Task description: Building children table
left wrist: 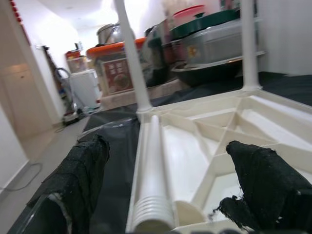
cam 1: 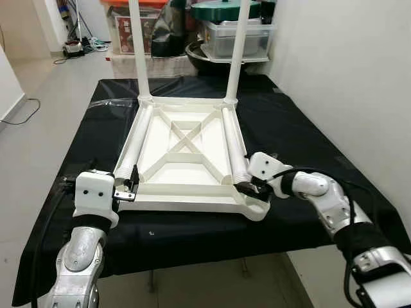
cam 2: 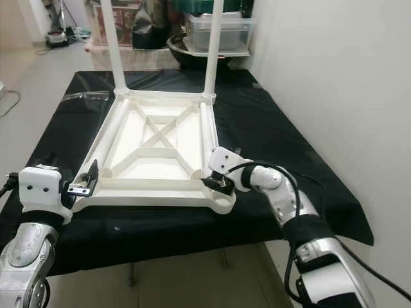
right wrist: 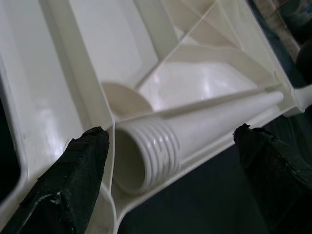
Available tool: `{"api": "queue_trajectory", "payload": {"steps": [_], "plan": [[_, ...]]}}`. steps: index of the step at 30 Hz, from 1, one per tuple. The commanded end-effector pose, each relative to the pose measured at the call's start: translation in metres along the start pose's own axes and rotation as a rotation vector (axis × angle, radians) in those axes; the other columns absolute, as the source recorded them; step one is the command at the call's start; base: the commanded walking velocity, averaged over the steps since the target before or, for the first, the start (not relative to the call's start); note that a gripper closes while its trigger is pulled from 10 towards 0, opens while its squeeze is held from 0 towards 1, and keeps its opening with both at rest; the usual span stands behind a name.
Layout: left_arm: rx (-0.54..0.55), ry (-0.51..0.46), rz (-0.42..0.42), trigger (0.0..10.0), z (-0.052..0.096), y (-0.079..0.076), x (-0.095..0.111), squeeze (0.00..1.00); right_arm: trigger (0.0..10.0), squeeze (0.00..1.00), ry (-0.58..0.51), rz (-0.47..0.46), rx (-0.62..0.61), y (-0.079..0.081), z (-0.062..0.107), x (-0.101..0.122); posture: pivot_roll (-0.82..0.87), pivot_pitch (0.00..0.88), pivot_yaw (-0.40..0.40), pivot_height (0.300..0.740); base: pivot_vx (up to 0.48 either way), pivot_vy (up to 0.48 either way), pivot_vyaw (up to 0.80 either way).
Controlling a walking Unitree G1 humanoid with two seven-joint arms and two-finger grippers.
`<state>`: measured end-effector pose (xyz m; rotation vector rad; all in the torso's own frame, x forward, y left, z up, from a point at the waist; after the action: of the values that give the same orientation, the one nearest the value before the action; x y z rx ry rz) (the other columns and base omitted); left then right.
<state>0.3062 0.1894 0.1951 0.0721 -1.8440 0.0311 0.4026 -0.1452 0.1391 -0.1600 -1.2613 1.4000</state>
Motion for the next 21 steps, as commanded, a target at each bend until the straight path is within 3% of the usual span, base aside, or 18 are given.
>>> {"api": "queue_trajectory", "payload": {"steps": [1,4,14,21], "plan": [[-0.007,0.007,0.001,10.0,-0.001,-0.002,-0.003,0.0,10.0,0.0,0.02,0.03,0.009,0.0,-0.003,-0.001,0.05,0.0,-0.076,0.74,0.0,0.0,0.0],[-0.008,0.003,0.002,10.0,-0.001,-0.003,-0.002,0.0,10.0,0.0,0.088,0.058,-0.009,-0.002,-0.006,-0.012,0.07,0.0,-0.085,0.74,0.0,0.0,0.0],[0.005,0.005,-0.008,10.0,0.0,0.001,-0.002,0.0,10.0,0.0,0.164,0.045,-0.071,-0.013,-0.014,-0.017,0.07,0.0,-0.089,0.74,0.0,0.0,0.0],[0.002,0.01,-0.008,10.0,-0.001,-0.001,-0.003,0.0,10.0,0.0,0.153,-0.024,-0.101,-0.005,-0.028,-0.009,0.07,0.0,-0.091,0.74,0.0,0.0,0.0]]}}
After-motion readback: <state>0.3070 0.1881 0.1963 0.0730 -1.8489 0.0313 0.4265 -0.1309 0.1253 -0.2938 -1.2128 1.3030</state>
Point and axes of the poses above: a point about 5 cm out from each wrist's last joint towards the gripper, its own z axis pointing back from the gripper into the wrist, its own x axis along the axis of the wrist's last joint, y = z × x, the point moved 6 cm from there along -z, pointing out of the wrist towards the gripper, and after that the axes turned 9 degrees about z, right-handed, at the moved point
